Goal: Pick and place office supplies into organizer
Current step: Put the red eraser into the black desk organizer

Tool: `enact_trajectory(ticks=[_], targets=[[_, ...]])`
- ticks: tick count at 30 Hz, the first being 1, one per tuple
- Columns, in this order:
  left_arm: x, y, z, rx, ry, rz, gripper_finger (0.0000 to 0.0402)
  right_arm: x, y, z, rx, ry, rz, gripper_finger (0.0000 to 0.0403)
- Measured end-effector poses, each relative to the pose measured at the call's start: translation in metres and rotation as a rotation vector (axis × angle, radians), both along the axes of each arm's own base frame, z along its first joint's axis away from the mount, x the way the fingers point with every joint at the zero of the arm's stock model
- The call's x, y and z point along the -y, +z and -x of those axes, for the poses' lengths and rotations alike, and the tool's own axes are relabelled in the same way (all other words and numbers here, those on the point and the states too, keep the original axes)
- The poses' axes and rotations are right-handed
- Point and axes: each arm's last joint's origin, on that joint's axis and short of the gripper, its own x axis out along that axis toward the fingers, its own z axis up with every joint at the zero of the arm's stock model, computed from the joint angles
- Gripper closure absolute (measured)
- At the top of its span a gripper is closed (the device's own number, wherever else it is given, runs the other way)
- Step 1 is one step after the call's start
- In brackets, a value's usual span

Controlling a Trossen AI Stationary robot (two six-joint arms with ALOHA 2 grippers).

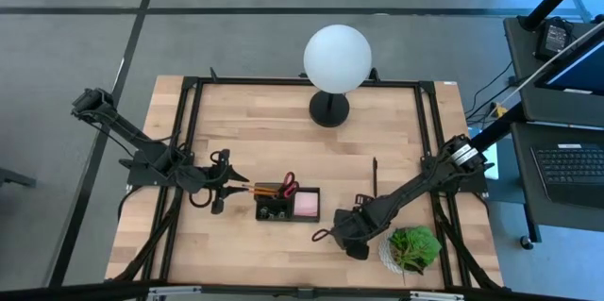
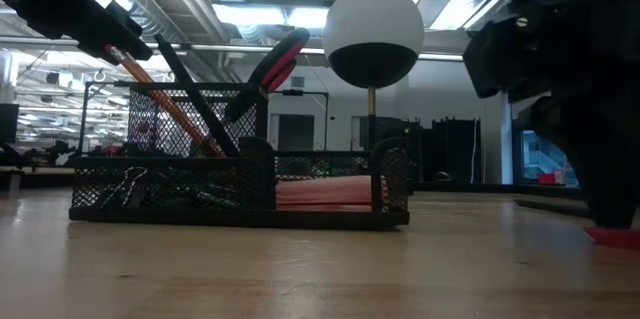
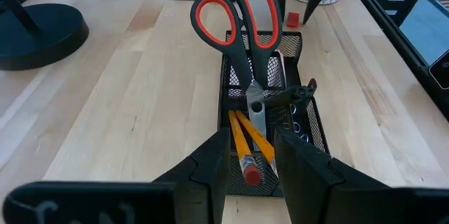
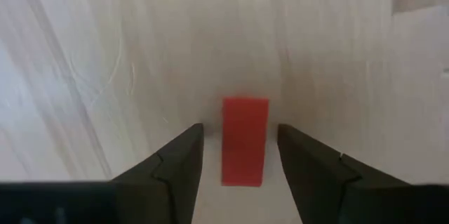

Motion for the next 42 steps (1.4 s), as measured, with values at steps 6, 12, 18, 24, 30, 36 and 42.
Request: enact_trajectory(ticks=[6, 12, 18, 24, 30, 36, 42], targets=[[0.0000, 0.0000, 0.0000, 0.000, 0.000, 0.000, 0.0296, -0.0013, 0.0004, -0.0022, 0.018, -0.015, -0.011, 0.0215], [0.0000, 0.0000, 0.0000, 0.000, 0.000, 0.000, 0.0296, 0.0001, 0.0003, 0.0000, -0.010, -0.013, 0.007, 0.0215], [0.0000, 0.0000, 0.0000, 0.001, 0.002, 0.000, 0.0296, 0.0010, 0.0000, 0.0003, -0.007, -0.008, 0.030, 0.0228], [0.0000, 0.0000, 0.0000, 0.000, 0.002, -0.001, 0.0296, 0.0016, -0.0005, 0.0002, 0.007, 0.020, 0.055, 0.0281], [-0.0001, 0.0000, 0.0000, 0.001, 0.002, -0.001, 0.0296, 0.0012, -0.0005, -0.0007, 0.017, -0.012, 0.050, 0.0332], [-0.0001, 0.0000, 0.0000, 0.001, 0.002, -0.001, 0.0296, 0.0008, -0.0007, -0.0013, 0.025, -0.018, 0.045, 0.0346], [-0.0001, 0.0000, 0.0000, 0.001, 0.002, -0.001, 0.0296, 0.0007, -0.0008, -0.0016, 0.028, -0.018, 0.043, 0.0346]])
